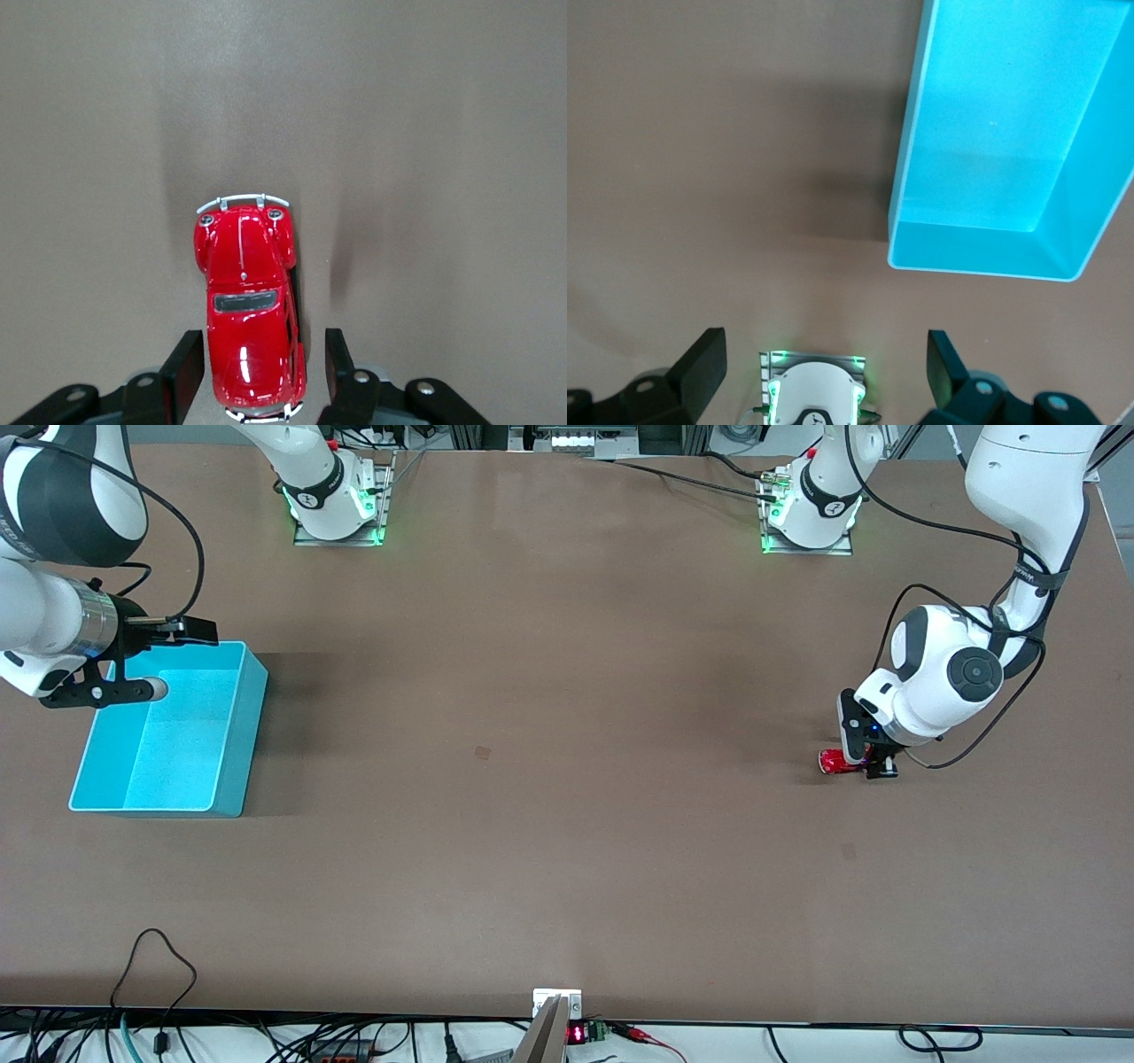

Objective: Wind red beetle toy and store in blue box
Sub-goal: 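Drag the pressed car backward with the left gripper to wind it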

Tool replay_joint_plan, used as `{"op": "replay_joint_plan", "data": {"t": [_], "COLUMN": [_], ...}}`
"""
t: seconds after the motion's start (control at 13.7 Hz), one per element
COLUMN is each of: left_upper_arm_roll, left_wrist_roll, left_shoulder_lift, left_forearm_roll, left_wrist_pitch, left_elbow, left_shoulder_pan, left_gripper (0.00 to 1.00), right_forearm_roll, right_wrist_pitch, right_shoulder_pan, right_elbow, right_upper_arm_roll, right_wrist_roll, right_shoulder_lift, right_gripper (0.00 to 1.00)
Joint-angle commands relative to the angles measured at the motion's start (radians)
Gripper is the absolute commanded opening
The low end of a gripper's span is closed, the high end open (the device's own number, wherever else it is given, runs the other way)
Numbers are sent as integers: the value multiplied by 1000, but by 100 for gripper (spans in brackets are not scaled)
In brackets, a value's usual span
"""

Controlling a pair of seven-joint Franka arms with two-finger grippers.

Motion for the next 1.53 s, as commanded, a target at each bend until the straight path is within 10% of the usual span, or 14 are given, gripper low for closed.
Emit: {"op": "replay_joint_plan", "data": {"t": [0.0, 0.44, 1.46], "left_upper_arm_roll": [0, 0, 0], "left_wrist_roll": [4, 4, 217], "left_shoulder_lift": [-3, 11, 40], "left_forearm_roll": [17, 19, 23], "left_wrist_pitch": [22, 34, -13], "left_elbow": [-13, -13, -1], "left_shoulder_pan": [7, 6, 168], "left_gripper": [42, 23, 19], "right_forearm_roll": [51, 58, 45], "right_wrist_pitch": [4, 14, 10], "right_shoulder_pan": [-7, -9, -4], "right_elbow": [11, 11, 14], "right_upper_arm_roll": [-2, -4, -4], "right_wrist_roll": [15, 14, -3], "right_shoulder_lift": [-3, -1, -3], "right_gripper": [100, 100, 100]}}
